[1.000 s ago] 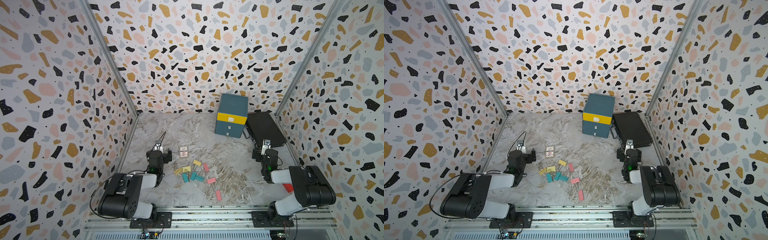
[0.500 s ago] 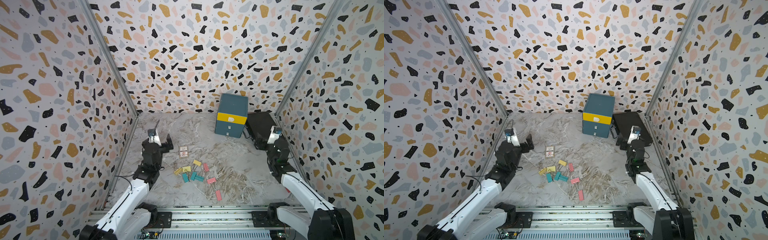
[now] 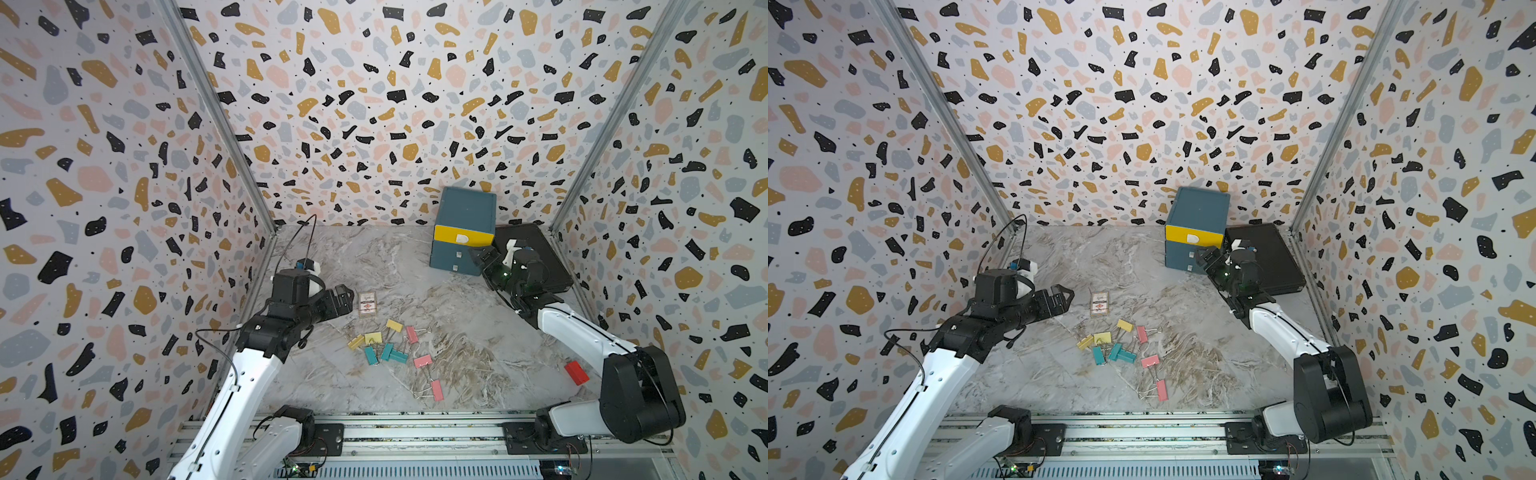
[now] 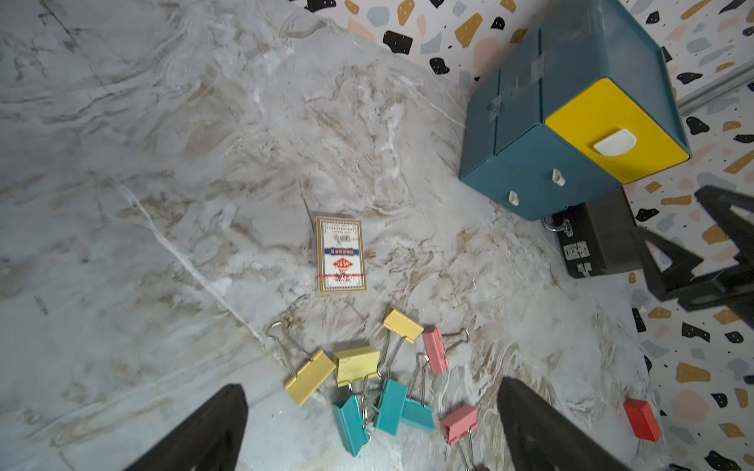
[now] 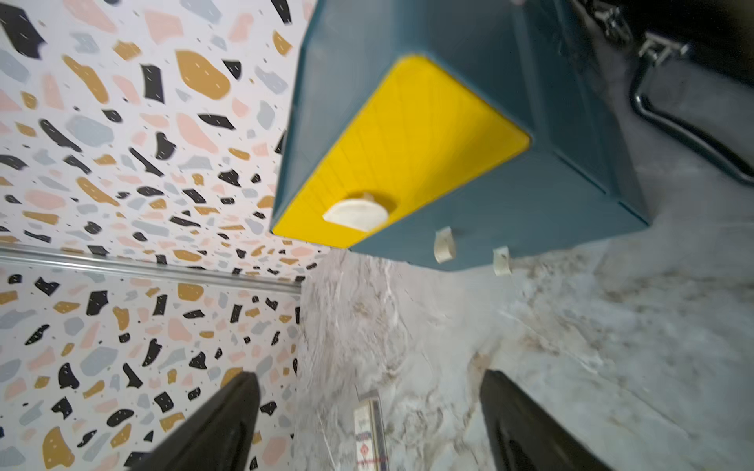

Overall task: Put the binder clips in the drawer according to color
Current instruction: Open the drawer in the storage box.

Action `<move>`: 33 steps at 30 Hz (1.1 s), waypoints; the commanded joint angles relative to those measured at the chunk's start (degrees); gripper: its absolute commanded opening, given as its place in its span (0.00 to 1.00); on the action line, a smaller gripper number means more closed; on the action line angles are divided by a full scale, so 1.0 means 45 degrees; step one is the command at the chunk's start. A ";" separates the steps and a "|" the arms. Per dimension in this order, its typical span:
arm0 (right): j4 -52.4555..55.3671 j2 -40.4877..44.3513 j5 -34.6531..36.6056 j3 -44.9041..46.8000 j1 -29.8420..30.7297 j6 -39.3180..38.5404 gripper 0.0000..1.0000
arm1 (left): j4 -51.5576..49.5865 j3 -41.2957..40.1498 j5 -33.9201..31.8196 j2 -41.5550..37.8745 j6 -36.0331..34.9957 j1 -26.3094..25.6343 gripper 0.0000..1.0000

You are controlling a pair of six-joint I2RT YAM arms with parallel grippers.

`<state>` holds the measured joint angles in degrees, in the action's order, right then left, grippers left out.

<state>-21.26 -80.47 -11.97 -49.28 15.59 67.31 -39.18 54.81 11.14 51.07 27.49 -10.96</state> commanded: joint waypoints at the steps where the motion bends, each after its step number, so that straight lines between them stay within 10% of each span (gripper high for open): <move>1: -0.1558 -0.0375 0.0710 -0.0458 0.0180 0.2678 0.79 | -0.0482 -0.0306 0.0469 -0.0409 -0.0609 0.0053 0.99; 33: -0.6524 -0.4999 0.4004 -0.1974 0.1348 0.5971 0.71 | -0.0781 -0.1594 -0.0442 -0.2424 -0.2026 0.0053 1.00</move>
<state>-47.77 -102.85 4.08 -56.03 21.32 93.54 -44.10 48.25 9.74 40.84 19.05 -10.94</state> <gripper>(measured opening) 0.710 0.995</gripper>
